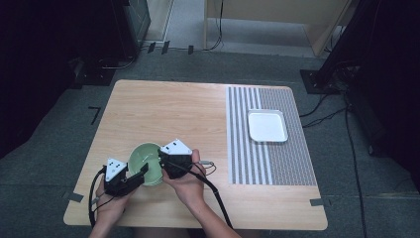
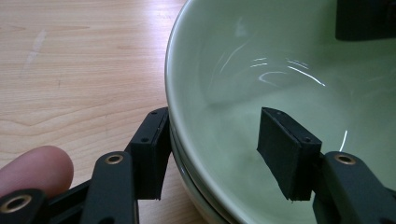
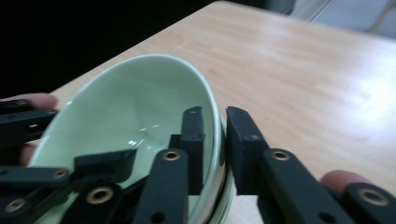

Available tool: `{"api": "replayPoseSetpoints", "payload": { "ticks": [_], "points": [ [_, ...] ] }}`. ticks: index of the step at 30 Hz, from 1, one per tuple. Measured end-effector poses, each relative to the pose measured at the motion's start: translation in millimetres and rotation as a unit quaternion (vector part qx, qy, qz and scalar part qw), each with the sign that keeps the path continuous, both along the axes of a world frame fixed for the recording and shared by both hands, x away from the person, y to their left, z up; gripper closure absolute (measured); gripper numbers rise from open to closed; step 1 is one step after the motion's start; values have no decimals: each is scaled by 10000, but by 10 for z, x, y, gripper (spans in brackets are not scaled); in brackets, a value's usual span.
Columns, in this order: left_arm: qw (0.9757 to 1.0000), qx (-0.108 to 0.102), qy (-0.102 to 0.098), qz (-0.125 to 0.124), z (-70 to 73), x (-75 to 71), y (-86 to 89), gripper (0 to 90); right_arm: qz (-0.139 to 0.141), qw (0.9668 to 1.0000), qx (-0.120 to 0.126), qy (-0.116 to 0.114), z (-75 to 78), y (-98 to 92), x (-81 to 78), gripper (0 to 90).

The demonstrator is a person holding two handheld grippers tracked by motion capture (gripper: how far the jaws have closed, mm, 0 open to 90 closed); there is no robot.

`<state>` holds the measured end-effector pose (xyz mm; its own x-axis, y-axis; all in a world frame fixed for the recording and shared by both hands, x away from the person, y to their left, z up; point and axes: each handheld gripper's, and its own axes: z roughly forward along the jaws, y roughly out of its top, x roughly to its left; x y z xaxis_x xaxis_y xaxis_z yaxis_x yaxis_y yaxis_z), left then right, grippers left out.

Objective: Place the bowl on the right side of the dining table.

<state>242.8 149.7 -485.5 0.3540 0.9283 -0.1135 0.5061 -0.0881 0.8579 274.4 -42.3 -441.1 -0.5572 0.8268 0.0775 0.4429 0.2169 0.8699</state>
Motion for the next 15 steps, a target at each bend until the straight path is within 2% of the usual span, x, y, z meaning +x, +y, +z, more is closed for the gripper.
{"api": "replayPoseSetpoints", "payload": {
  "ticks": [1, 3, 5, 7, 12, 15],
  "points": [
    [10000, 2, 2, 5, 3, -3, -8, 443, -68, 9998, -97, -171, -6, 22, -11, 829],
    [10000, 55, -14, 53, 9, -2, -11, 446, -30, 9992, -230, -334, -16, 36, -19, 835],
    [9999, 10, 14, 151, 16, 6, 10, 452, 20, 9985, -275, -464, -34, 33, -22, 839],
    [9996, -100, -6, 261, 37, 13, 46, 454, 83, 9985, -233, -488, -35, 20, -15, 839],
    [9987, -332, -193, 347, 144, -14, 93, 465, 173, 9966, -86, -798, 19, 10, -55, 840],
    [9984, -298, -280, 401, 196, -36, 76, 507, 183, 9957, -38, -909, 69, 7, -79, 840]
  ]
}}
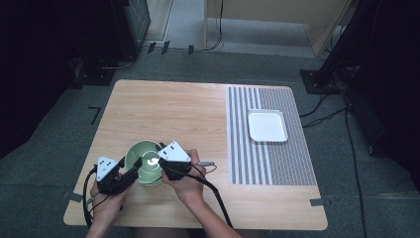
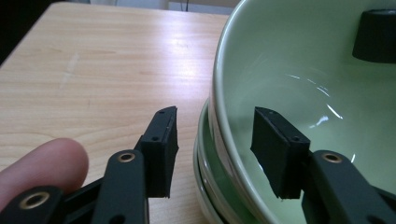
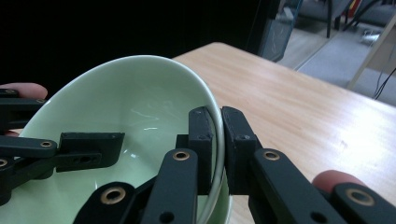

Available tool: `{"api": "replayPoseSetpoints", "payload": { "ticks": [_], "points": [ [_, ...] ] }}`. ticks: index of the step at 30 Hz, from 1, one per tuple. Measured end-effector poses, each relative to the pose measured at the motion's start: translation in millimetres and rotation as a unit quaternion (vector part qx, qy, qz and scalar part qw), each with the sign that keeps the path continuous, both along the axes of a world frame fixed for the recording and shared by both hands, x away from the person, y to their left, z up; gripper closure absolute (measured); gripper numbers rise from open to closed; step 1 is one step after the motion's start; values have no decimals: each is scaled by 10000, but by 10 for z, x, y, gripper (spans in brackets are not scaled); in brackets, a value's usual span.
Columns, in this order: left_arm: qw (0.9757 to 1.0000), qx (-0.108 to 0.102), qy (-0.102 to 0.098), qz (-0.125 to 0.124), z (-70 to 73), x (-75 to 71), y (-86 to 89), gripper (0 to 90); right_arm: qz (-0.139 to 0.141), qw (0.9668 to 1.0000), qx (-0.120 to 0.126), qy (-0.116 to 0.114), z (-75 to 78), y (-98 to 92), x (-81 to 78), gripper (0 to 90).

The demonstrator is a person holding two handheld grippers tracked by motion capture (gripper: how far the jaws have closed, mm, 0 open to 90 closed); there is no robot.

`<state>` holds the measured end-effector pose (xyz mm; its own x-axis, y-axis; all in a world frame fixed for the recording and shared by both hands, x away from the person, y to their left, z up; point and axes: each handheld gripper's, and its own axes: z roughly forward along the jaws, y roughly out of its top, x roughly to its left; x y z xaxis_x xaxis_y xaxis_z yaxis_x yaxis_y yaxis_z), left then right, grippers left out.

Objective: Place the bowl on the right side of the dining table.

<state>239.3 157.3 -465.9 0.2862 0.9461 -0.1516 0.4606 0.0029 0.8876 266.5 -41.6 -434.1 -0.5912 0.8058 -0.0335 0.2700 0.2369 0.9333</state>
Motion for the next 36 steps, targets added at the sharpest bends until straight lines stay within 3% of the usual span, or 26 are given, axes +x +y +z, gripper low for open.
{"api": "replayPoseSetpoints", "payload": {
  "ticks": [3, 5, 6, 8, 11, 13, 15, 17, 21, 24, 26, 28, 32, 35, 36],
  "points": [
    [9997, -236, -13, -16, 51, -12, 10, 536, 52, 9998, 25, -175, 49, -13, -24, 839],
    [9994, -333, -33, 2, 76, -16, 11, 611, 66, 9994, 47, -346, 85, -15, -63, 839],
    [9993, -373, -54, -5, 89, -21, 12, 611, 66, 9994, 47, -346, 85, -15, -63, 839],
    [9991, -419, -85, 20, 113, -33, 10, 708, 83, 9992, 59, -390, 94, -12, -71, 839],
    [9987, -488, -42, 139, 126, -32, 28, 781, 91, 9992, 93, -373, 80, -1, -75, 839],
    [9978, -552, -97, 353, 139, -46, 46, 827, 112, 9991, 42, -411, 73, 22, -89, 840],
    [9971, -612, -214, 403, 176, -73, 76, 831, 97, 9990, 8, -434, 69, 45, -105, 844],
    [9964, -646, -300, 451, 196, -90, 90, 828, 137, 9992, 137, -348, 79, 43, -96, 843],
    [9960, -590, -429, 512, 209, -117, 74, 825, 69, 9995, 226, -232, 79, 54, -95, 836],
    [9948, -717, -474, 550, 212, -120, 90, 829, -14, 9995, 326, -40, 78, 56, -96, 791],
    [9945, -680, -544, 585, 223, -128, 95, 830, -73, 9992, 383, 129, 57, 64, -93, 773],
    [9949, -507, -633, 600, 224, -147, 74, 828, -96, 9985, 456, 291, 37, 78, -91, 812],
    [9951, -371, -708, 577, 209, -159, 27, 826, -331, 9983, 394, 275, 33, 104, -89, 854],
    [9950, -541, -755, 365, 219, -153, 67, 802, -388, 9981, 430, 218, 56, 92, -87, 856],
    [9949, -603, -772, 256, 222, -150, 83, 711, -375, 9983, 416, 150, 58, 88, -93, 855]
  ]
}}
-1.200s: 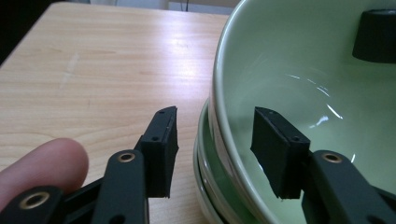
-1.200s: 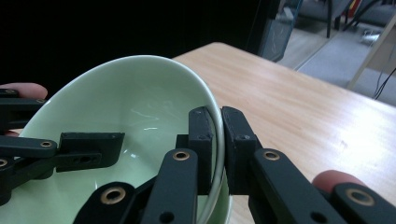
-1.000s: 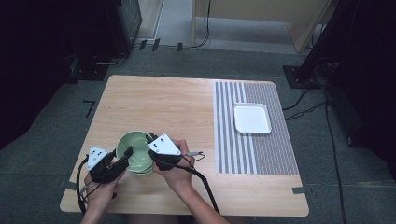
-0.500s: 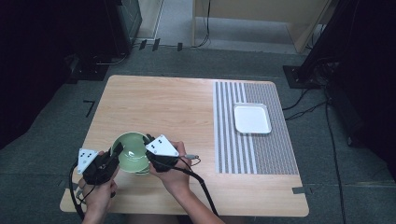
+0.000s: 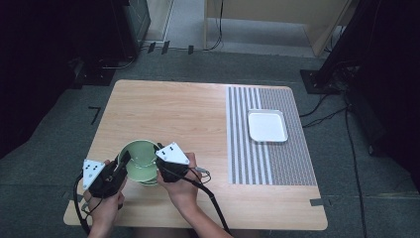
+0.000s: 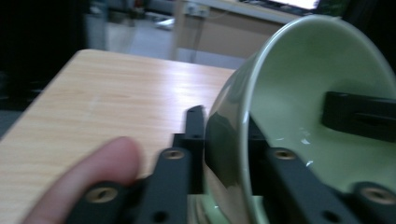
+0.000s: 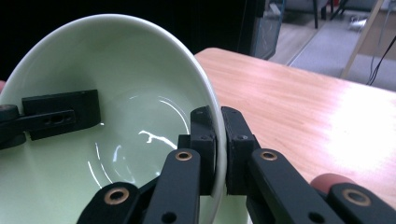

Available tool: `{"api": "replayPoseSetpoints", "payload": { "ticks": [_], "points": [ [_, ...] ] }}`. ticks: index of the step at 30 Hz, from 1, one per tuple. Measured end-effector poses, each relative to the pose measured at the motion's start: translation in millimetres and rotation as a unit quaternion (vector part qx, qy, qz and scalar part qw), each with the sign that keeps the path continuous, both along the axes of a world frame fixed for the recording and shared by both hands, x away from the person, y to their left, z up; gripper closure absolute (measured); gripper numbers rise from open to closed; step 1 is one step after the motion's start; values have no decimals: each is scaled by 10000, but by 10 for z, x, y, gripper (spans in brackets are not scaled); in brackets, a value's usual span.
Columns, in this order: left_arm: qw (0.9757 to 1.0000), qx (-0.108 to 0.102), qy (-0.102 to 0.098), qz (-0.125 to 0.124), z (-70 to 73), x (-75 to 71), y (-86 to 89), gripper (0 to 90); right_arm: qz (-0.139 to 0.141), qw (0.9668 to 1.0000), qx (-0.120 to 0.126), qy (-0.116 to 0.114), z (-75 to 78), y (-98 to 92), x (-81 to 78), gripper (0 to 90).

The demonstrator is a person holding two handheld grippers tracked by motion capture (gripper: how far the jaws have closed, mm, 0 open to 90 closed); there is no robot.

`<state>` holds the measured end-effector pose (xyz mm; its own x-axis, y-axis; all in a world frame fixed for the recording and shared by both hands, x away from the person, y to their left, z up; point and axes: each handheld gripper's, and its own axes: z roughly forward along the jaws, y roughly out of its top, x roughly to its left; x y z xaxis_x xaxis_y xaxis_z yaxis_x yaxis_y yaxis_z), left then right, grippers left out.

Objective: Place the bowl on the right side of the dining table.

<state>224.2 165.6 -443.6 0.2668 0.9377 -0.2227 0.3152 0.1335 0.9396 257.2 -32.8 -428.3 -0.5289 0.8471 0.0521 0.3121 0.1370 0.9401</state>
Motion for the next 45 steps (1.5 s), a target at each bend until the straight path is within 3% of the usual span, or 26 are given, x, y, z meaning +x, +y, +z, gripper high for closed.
{"api": "replayPoseSetpoints", "payload": {
  "ticks": [2, 4, 7, 10, 12, 14, 18, 24, 28, 31, 35, 37, 40, 42, 43, 45],
  "points": [
    [9996, -134, -86, -216, 1, 8, 50, 576, -20, 10000, -76, -46, 4, -9, -2, 855],
    [9994, -192, -171, -230, -6, 12, 79, 435, -78, 10000, -46, -31, 9, -42, 13, 854],
    [9992, -213, -77, -326, -5, 42, 130, 209, -183, 9998, 39, -84, 33, -109, 32, 854],
    [9982, -320, -257, -431, 22, 31, 181, 93, -224, 9996, 88, -122, 70, -175, 51, 854],
    [9974, -433, -317, -475, 52, 18, 215, 87, -252, 9995, 89, -143, 82, -201, 64, 854],
    [9962, -550, -392, -548, 73, 15, 255, 5, -304, 9994, 116, -137, 95, -240, 82, 853],
    [9965, -600, -416, -419, 74, 17, 355, 0, -394, 9990, 136, -174, 114, -314, 102, 853],
    [9988, -449, -168, -46, -12, 78, 520, 0, -455, 9987, 171, -178, 148, -415, 113, 853],
    [9995, -180, 80, 234, -107, 130, 613, 0, -475, 9986, 163, -148, 143, -479, 114, 853],
    [9983, -5, 465, 349, -205, 191, 681, 0, -496, 9986, 120, -143, 124, -535, 110, 853],
    [9943, 368, 877, 480, -339, 259, 684, 0, -550, 9983, 153, -94, 100, -603, 117, 853],
    [9894, 613, 1197, 546, -420, 304, 670, 0, -574, 9981, 199, -54, 91, -634, 124, 852],
    [9843, 763, 1473, 600, -511, 341, 664, 0, -595, 9980, 227, -33, 89, -669, 121, 853],
    [9784, 969, 1719, 612, -581, 373, 659, 0, -598, 9979, 245, -52, 95, -694, 120, 853],
    [9737, 1139, 1868, 642, -621, 395, 658, 0, -601, 9979, 257, -37, 100, -704, 117, 853],
    [9686, 1295, 2009, 681, -669, 424, 650, 0, -623, 9977, 276, -41, 112, -737, 117, 853]
  ]
}}
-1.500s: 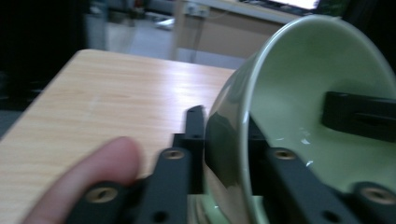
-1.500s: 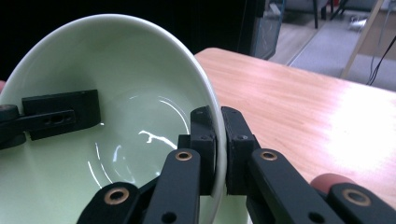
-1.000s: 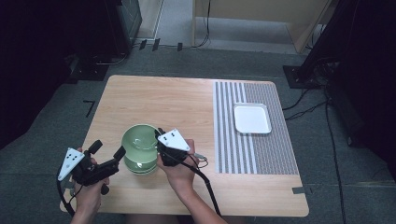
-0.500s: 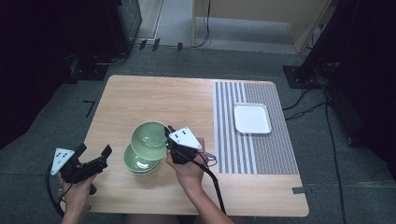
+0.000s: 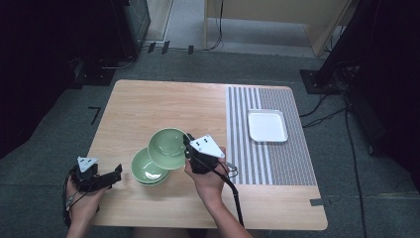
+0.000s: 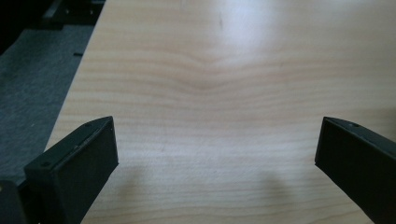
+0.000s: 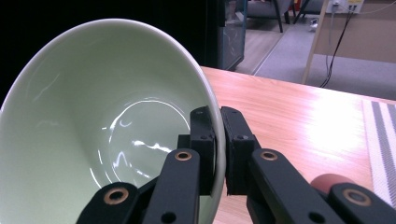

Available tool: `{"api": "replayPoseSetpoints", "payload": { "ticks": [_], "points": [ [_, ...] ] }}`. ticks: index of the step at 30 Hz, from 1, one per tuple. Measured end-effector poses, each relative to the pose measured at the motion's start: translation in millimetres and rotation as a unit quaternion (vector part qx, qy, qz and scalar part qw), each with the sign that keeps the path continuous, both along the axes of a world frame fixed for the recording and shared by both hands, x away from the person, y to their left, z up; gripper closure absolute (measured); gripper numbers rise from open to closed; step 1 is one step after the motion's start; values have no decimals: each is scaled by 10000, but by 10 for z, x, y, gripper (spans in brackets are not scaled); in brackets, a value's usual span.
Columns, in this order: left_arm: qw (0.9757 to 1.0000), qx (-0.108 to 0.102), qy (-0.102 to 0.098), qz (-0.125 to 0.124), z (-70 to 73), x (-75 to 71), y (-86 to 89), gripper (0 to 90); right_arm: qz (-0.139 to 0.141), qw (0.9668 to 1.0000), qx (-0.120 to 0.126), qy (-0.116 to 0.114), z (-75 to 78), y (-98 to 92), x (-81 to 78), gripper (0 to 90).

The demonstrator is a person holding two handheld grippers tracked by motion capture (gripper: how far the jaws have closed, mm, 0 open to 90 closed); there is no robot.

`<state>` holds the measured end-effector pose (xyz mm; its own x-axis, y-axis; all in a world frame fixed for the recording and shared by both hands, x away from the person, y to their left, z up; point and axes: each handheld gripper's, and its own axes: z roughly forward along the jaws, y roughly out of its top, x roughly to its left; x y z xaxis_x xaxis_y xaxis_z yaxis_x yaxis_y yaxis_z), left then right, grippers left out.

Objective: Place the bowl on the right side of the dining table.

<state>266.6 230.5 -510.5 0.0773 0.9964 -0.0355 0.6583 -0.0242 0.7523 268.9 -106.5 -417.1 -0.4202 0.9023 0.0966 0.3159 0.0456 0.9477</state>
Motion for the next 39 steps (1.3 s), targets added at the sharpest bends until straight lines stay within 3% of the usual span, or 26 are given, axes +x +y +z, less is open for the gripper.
{"api": "replayPoseSetpoints", "payload": {
  "ticks": [5, 6, 12, 23, 39],
  "points": [
    [9992, 392, 47, -27, -68, 3, -74, 0, -97, 9999, 65, -14, 21, -104, 8, 853],
    [9988, 458, 139, -52, -75, 8, -85, 0, -110, 9999, 62, -16, 21, -123, 11, 853],
    [9992, 219, 327, -50, -85, 34, -67, 0, -200, 9998, 86, 26, 25, -271, 13, 853],
    [9993, 203, 301, -127, -89, 47, -87, 0, -615, 9981, 72, 67, 19, -708, 51, 853],
    [9993, 206, 310, -74, -88, 55, -96, 0, -1187, 9928, 129, 118, 38, -1245, 109, 853]
  ]
}}
